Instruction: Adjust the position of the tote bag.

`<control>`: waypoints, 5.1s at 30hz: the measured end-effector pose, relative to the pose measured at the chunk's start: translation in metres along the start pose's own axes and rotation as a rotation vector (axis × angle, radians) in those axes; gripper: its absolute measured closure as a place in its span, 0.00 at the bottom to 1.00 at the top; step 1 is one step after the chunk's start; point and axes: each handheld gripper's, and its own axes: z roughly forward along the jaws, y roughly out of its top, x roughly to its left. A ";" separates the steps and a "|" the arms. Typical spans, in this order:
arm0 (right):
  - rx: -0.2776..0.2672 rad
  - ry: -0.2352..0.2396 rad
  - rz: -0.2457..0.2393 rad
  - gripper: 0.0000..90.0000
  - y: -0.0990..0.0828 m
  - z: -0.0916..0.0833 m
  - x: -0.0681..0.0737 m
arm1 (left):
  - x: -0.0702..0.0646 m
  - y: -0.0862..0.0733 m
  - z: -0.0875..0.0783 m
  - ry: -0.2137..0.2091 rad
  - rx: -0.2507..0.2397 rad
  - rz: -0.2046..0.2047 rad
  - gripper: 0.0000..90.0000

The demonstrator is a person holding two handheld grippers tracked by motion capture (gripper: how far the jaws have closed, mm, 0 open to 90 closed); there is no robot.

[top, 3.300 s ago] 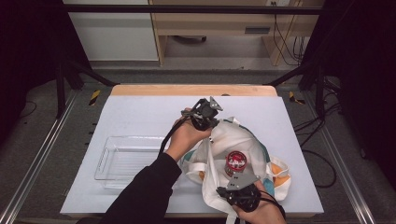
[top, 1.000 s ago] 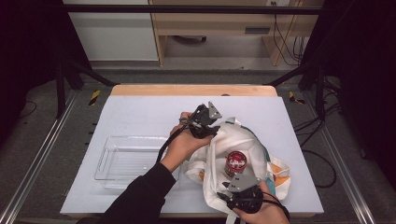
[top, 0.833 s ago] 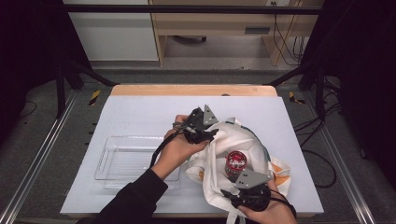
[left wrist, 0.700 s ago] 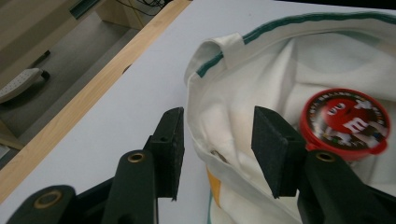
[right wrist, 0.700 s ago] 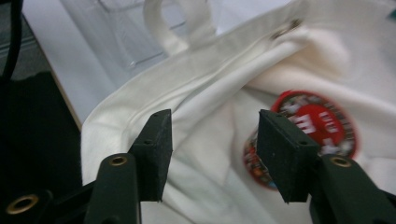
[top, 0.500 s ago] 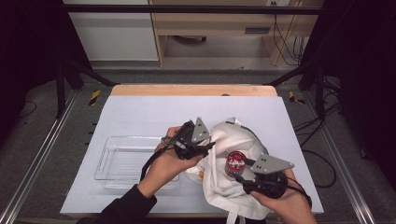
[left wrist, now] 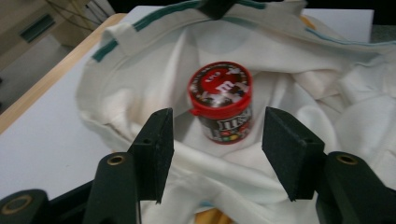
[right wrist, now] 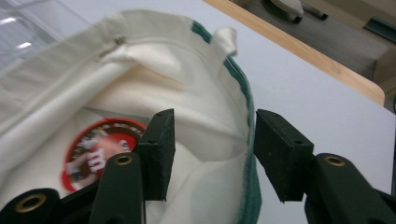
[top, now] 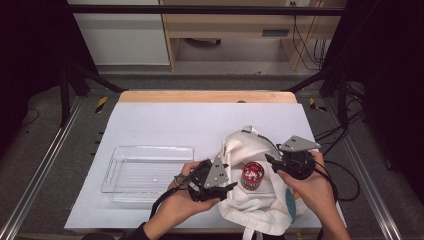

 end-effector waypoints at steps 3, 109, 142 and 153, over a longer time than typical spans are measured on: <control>0.012 -0.023 0.031 0.52 -0.008 0.008 -0.007 | -0.007 -0.004 0.004 -0.025 -0.004 -0.005 0.47; 0.094 -0.096 0.162 0.38 -0.043 0.032 -0.049 | -0.054 -0.022 0.064 -0.285 0.048 -0.061 0.75; 0.135 0.048 0.020 0.20 0.022 0.034 0.002 | 0.053 -0.025 -0.028 0.011 0.002 -0.297 0.21; 0.141 0.081 0.014 0.15 0.019 0.031 0.009 | 0.087 -0.053 -0.047 0.124 0.046 -0.358 0.17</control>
